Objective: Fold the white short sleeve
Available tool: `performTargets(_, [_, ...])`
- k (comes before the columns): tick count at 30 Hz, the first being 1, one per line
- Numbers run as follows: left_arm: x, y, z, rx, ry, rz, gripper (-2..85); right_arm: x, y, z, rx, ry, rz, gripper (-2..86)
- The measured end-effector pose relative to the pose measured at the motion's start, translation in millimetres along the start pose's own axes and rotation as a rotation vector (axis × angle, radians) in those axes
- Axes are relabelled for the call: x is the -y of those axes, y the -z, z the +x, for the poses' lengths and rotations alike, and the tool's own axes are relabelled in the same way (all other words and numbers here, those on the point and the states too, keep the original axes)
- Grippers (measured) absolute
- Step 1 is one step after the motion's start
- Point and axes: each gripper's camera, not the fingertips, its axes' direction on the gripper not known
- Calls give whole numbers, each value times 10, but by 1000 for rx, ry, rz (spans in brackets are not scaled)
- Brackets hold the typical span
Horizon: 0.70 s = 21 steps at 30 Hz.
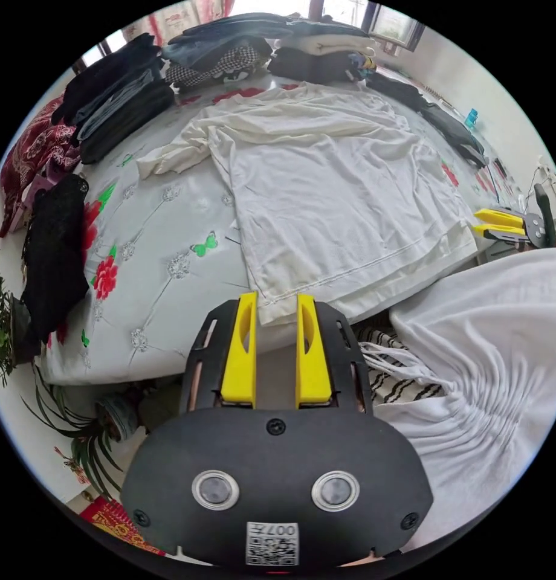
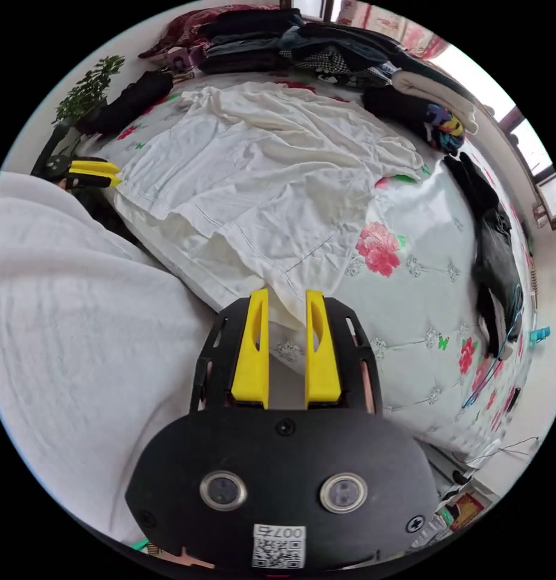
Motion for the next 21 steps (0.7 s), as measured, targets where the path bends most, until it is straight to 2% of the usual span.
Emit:
performTargets(1, [25,-65,46,23,-17,-25,93,38,-114,-23,-35,26,-54,48])
performTargets(3, [30,-46,62,33,-41,-22,74,33,-105,-18,-18,60,-34,28])
performTargets(5, [43,0,-64,56,68,-69,12,19,-47,85,-84,-2,-43,9])
performTargets(7, [-23,76,-164,74,117,-50,10,-50,91,190,-35,-36,19,4])
performTargets(11, [-267,258,-351,-64,174,54,48,-199,261,419,38,-143,86,1])
performTargets(14, [-385,307,-376,-21,176,46,67,-229,228,446,21,-159,70,7])
performTargets(21, [-402,196,-347,-73,124,-13,106,-158,174,312,-31,-48,29,26])
